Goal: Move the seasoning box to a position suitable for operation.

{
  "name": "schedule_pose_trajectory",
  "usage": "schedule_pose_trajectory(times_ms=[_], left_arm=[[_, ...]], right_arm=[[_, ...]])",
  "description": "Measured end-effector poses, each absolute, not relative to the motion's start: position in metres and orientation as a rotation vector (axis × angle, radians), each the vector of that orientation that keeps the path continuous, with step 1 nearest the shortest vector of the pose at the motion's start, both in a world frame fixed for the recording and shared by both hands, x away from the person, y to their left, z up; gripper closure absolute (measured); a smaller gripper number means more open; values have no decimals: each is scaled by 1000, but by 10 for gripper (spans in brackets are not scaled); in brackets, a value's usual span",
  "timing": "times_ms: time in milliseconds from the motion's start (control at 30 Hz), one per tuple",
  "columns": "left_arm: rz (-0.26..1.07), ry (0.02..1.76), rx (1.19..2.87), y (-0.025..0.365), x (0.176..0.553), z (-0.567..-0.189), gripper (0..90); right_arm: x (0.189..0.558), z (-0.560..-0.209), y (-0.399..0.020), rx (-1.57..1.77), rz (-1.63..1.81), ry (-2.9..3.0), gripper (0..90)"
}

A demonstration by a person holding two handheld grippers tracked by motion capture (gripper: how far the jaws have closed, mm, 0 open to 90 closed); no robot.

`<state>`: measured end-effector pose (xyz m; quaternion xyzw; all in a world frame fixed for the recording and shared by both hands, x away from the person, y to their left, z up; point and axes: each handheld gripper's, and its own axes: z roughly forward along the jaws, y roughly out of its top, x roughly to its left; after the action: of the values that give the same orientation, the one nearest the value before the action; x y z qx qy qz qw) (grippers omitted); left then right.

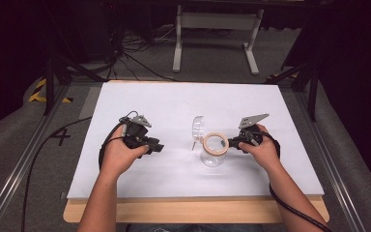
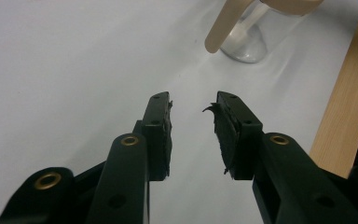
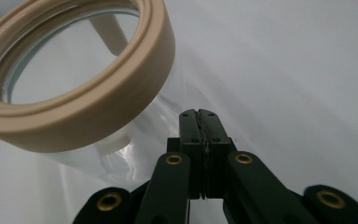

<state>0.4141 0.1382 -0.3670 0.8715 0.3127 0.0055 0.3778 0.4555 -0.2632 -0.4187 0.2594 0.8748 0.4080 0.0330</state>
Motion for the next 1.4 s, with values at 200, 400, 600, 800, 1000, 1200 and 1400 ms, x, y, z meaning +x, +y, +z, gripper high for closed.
schedule_pose_trajectory(times_ms=[200, 400, 600, 800, 1000, 1200, 1400], left_arm=[[12, 802, 2227, 138, 415, -368, 663], [11, 791, 2219, 138, 417, -367, 662], [6, 779, 2219, 133, 422, -366, 660], [-17, 760, 2196, 128, 427, -364, 682], [-32, 746, 2180, 123, 434, -363, 719], [-26, 735, 2181, 118, 438, -361, 724], [-32, 745, 2181, 118, 440, -361, 743]], right_arm=[[454, -418, -264, 810, 1248, 2703, 900], [449, -416, -263, 808, 1237, 2730, 900], [439, -415, -263, 796, 1215, 2754, 900], [427, -416, -261, 795, 1199, 2771, 900], [417, -417, -258, 778, 1183, 2793, 900], [405, -417, -249, 719, 1169, 2829, 900], [397, -418, -236, 672, 1172, 2860, 900]])
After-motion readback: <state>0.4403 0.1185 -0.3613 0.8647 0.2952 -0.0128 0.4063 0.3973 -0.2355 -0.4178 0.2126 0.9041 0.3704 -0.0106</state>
